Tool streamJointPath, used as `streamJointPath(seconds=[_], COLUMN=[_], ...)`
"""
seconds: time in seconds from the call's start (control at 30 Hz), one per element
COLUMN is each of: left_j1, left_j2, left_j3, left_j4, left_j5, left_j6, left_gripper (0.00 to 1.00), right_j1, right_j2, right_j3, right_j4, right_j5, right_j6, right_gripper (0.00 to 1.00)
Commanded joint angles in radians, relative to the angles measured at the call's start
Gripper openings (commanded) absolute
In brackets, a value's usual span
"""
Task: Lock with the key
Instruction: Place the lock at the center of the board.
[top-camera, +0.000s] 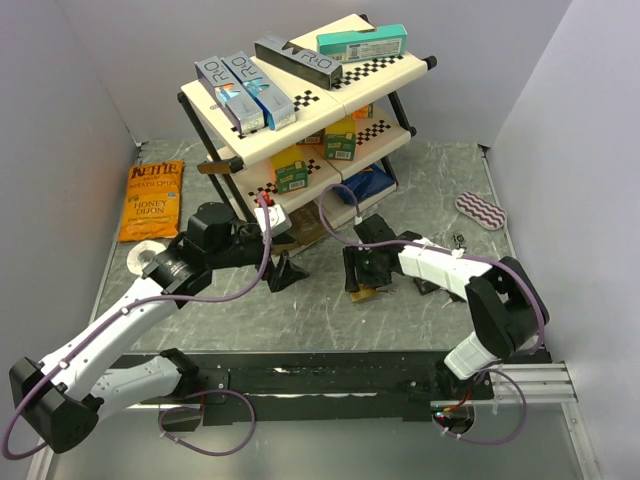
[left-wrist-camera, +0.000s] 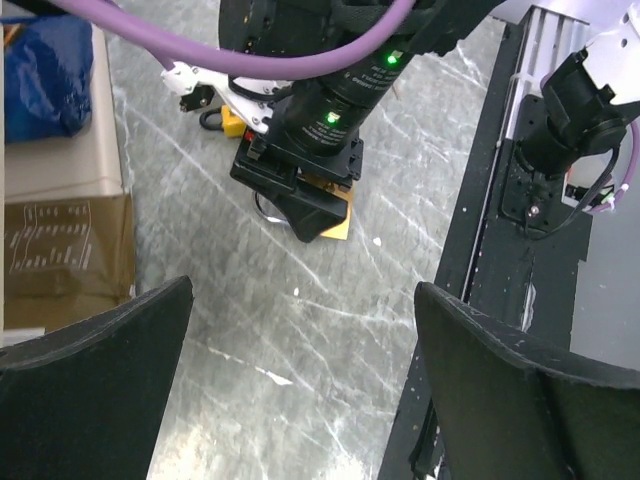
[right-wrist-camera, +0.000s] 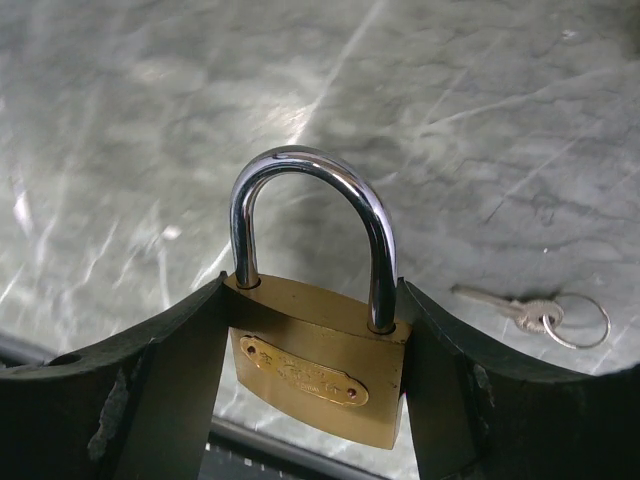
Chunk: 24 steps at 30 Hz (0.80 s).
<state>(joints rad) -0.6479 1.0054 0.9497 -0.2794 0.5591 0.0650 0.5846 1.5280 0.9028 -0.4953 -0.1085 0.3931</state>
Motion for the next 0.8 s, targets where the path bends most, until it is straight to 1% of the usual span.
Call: streamJointPath(seconds=[0.0, 0.13, 0.17, 0.2, 0.27, 0.33, 0.43, 0.47, 0.53, 0.57, 0.6, 0.67, 0.73, 0.77], left_j1=[0.016, 0.028, 0.03, 0.033, 0.039, 0.053, 0.071, 0.077, 0.093, 0.097, 0.106, 0.116, 0.125, 0.129], left_j2=[-0.034, -0.04, -0.041, -0.041, -0.042, -0.047, -0.054, -0.054, -0.056, -0.056, -0.056, -0.054, -0.054, -0.053], left_j3=[-0.015, -0.026, -0.031, -0.034, -0.035, -0.037, -0.04, -0.039, -0.034, -0.032, -0.032, -0.026, -0.016, -0.012], left_j4=[-0.029, -0.055, -0.06, -0.072, -0.079, -0.083, -0.083, -0.084, -0.086, -0.086, -0.087, -0.092, -0.095, -0.102], left_j5=[-0.008, -0.007, -0.007, -0.005, -0.002, 0.01, 0.024, 0.03, 0.044, 0.05, 0.056, 0.073, 0.081, 0.084], left_j6=[-0.005, -0.005, -0.005, -0.005, -0.017, -0.027, -0.05, -0.057, -0.059, -0.092, -0.096, -0.103, -0.113, -0.114], left_gripper=[0.96, 0.96, 0.96, 0.96, 0.96, 0.96, 0.96, 0.96, 0.96, 0.96, 0.96, 0.96, 0.96, 0.96], right_j1=[0.0, -0.002, -0.003, -0.005, -0.015, -0.023, -0.037, -0.037, -0.04, -0.04, -0.039, -0.037, -0.035, -0.037], right_j2=[0.012, 0.076, 0.081, 0.084, 0.096, 0.104, 0.097, 0.095, 0.086, 0.083, 0.072, 0.06, 0.038, 0.029], right_j3=[0.027, 0.036, 0.036, 0.036, 0.038, 0.033, 0.025, 0.025, 0.031, 0.034, 0.038, 0.038, 0.031, 0.028], right_j4=[0.11, 0.129, 0.129, 0.133, 0.126, 0.12, 0.121, 0.121, 0.116, 0.116, 0.116, 0.115, 0.107, 0.103], right_j5=[0.044, 0.036, 0.033, 0.035, 0.029, 0.02, 0.015, 0.015, 0.0, -0.008, -0.007, -0.013, -0.016, -0.026], right_j6=[0.089, 0.118, 0.121, 0.121, 0.124, 0.131, 0.133, 0.133, 0.133, 0.125, 0.121, 0.124, 0.138, 0.142], right_gripper=[0.09, 0.19, 0.26, 0.42, 0.44, 0.49, 0.51, 0.58, 0.66, 0.73, 0.76, 0.85, 0.89, 0.94])
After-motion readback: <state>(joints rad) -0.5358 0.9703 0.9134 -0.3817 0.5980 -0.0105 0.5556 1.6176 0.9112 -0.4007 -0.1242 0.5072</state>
